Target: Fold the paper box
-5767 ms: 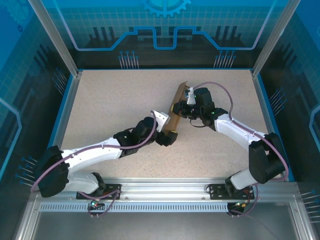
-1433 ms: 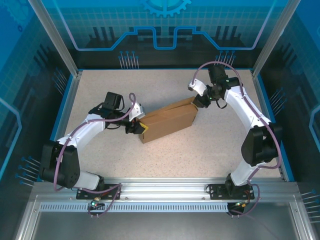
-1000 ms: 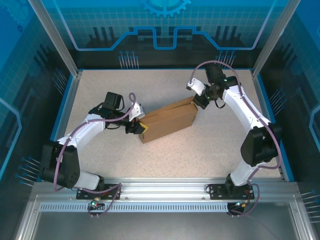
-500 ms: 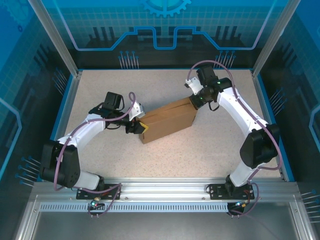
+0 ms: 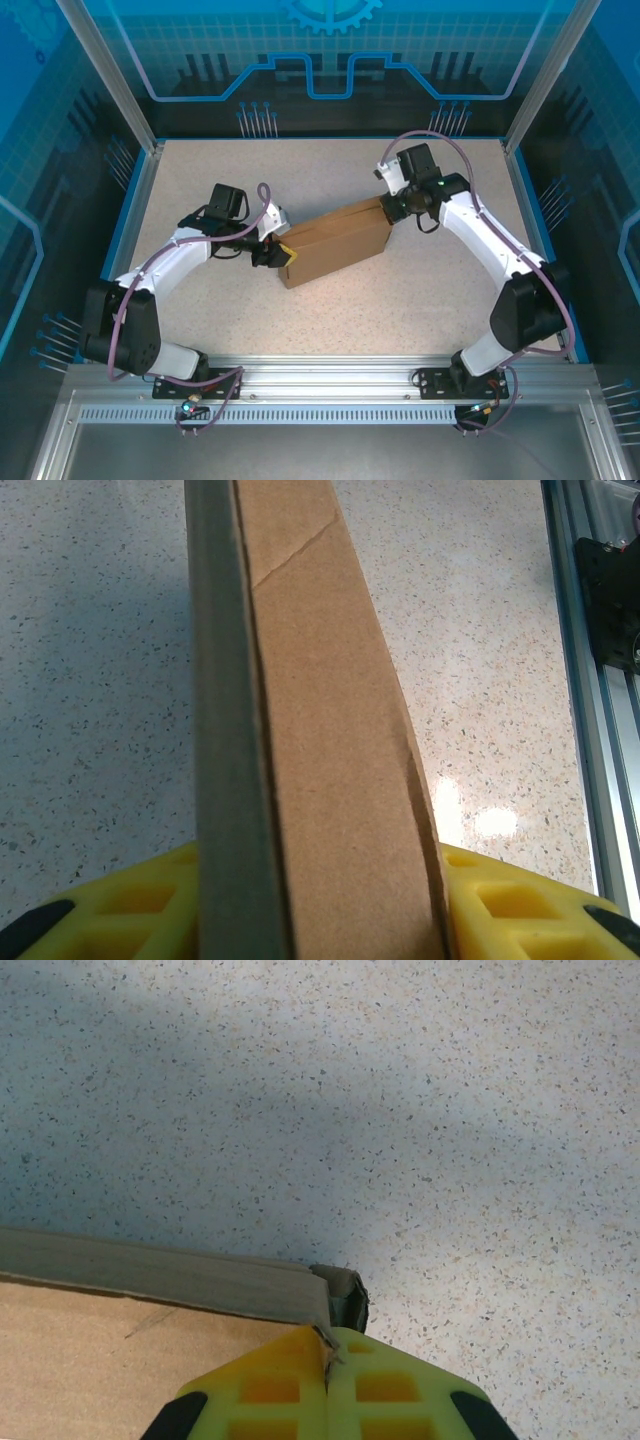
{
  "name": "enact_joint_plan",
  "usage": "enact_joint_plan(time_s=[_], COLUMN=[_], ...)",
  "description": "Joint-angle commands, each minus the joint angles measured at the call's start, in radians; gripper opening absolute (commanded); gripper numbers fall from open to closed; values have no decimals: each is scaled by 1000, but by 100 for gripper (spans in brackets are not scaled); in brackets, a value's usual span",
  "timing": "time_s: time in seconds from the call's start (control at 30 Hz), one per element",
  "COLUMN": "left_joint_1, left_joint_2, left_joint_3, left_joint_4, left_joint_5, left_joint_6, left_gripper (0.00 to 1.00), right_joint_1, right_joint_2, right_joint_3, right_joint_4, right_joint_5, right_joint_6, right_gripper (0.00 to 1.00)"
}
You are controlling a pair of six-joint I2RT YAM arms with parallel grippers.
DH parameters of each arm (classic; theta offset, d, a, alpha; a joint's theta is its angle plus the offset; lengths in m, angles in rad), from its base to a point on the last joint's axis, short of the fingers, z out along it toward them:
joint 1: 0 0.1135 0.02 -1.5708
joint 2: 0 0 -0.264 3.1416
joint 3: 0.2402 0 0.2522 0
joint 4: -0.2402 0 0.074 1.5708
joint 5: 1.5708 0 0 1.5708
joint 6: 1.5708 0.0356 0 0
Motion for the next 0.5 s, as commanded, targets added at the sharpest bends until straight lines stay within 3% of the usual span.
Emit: enact_joint_plan(time_s=[0.0,0.47], left_joint_1=[9,10], left_joint_2=[12,12], left_joint_3=[27,27], left_joint_4=[36,49], left_joint_5=[0,4], left_joint_6=[-8,-25], left_gripper=[33,34], right_joint_1=[15,-2], right_joint_2=[-38,-126], right_joint_3=[-69,-247], right_joint_4=[-8,162], right_joint_5=[12,-43], right_joint_6=[-8,-12], right_gripper=[1,0])
